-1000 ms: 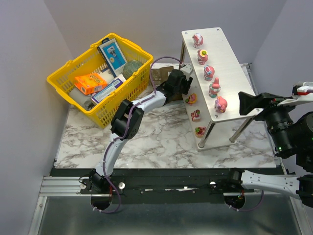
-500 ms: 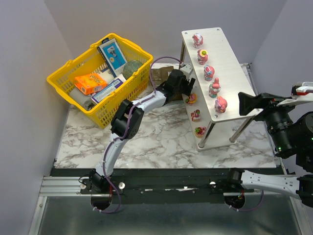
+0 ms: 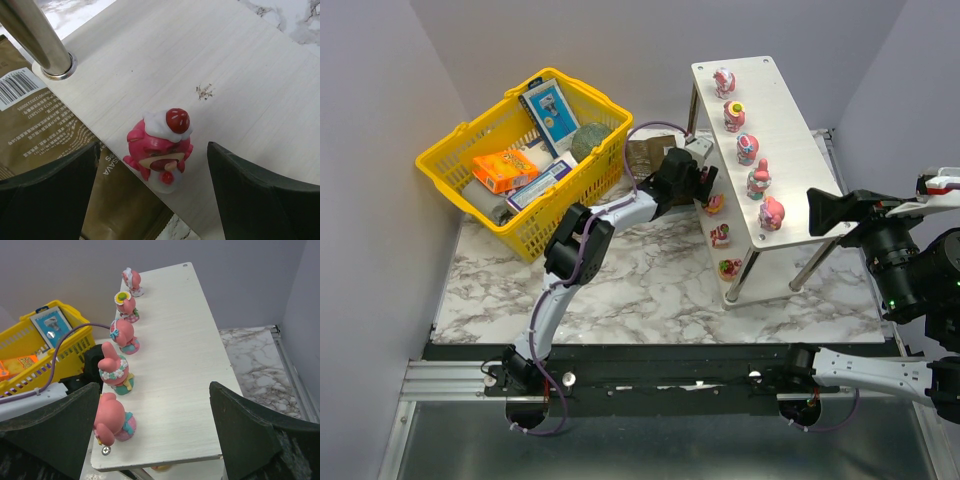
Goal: Place and organize the plastic toys onto the shelf
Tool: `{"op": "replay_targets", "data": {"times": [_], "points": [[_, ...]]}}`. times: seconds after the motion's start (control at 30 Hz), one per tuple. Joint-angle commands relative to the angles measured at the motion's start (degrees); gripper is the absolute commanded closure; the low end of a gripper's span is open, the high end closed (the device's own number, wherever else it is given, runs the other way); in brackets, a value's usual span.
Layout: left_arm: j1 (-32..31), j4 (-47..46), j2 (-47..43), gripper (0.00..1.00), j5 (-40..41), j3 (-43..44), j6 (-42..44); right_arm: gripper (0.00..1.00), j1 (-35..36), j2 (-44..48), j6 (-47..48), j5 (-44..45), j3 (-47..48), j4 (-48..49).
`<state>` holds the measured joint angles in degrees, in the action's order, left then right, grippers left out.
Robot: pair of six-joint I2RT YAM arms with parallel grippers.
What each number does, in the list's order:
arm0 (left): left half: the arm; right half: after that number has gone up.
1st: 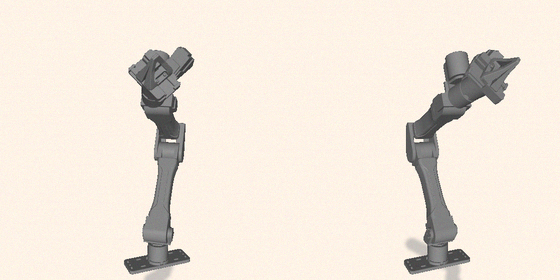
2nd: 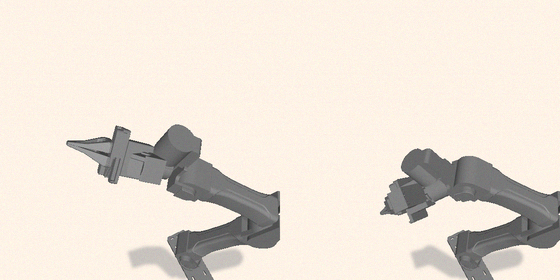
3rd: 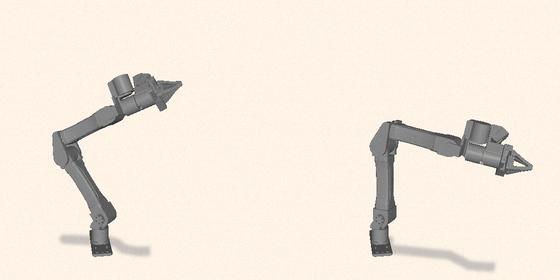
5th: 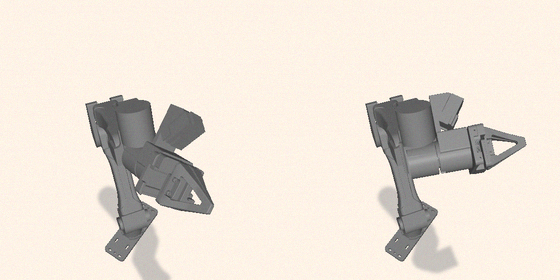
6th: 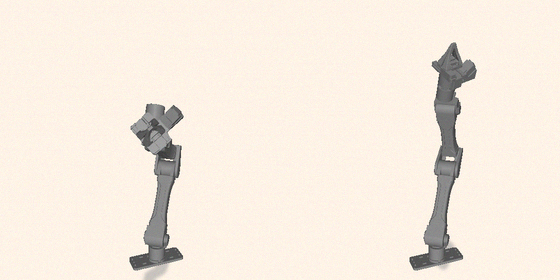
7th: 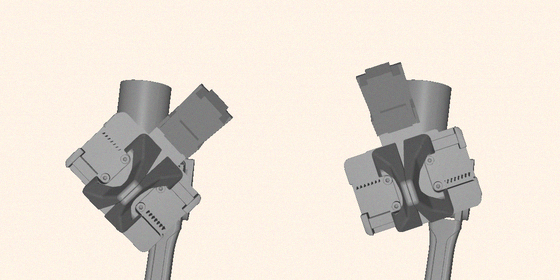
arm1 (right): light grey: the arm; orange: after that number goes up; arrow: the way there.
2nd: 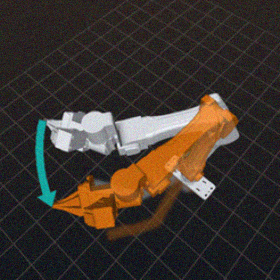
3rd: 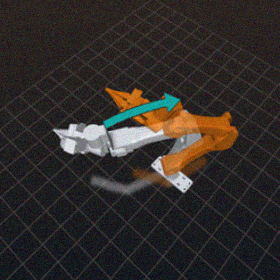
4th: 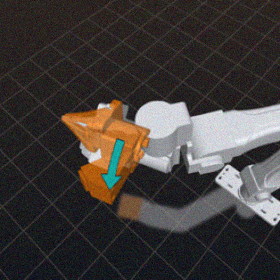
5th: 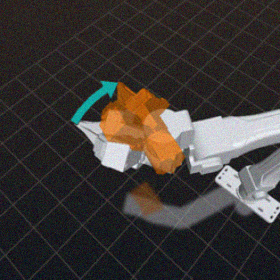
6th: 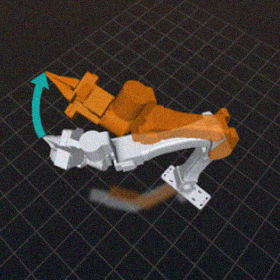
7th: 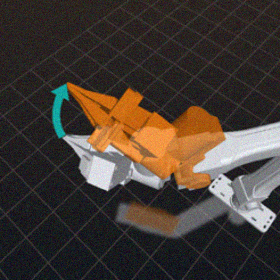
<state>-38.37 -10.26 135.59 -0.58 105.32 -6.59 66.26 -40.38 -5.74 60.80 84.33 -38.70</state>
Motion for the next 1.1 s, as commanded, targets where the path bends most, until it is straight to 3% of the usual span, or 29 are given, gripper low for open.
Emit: {"op": "replay_targets", "data": {"times": [0.0,0.4,0.6,1.07], "points": [[-0.13,-0.72,-3.84,0.04,1.98,-1.16,1.32,0.03,-0.17,0.21,-0.77,0.38,0.22,-0.77],[0.23,-1.16,-7.35,0.07,0.67,-6.7,1.93,0.03,-0.17,0.21,-2.08,-0.68,0.22,-1.47],[1.02,-0.46,-8.5,0.19,0.67,-8.72,2.02,0.03,-0.17,0.39,-2.44,-0.77,0.04,-1.56],[1.72,-0.46,-8.06,0.21,-0.74,-8.29,0.53,0.03,-0.25,0.83,-2.7,-0.85,-0.22,-1.73]]}}
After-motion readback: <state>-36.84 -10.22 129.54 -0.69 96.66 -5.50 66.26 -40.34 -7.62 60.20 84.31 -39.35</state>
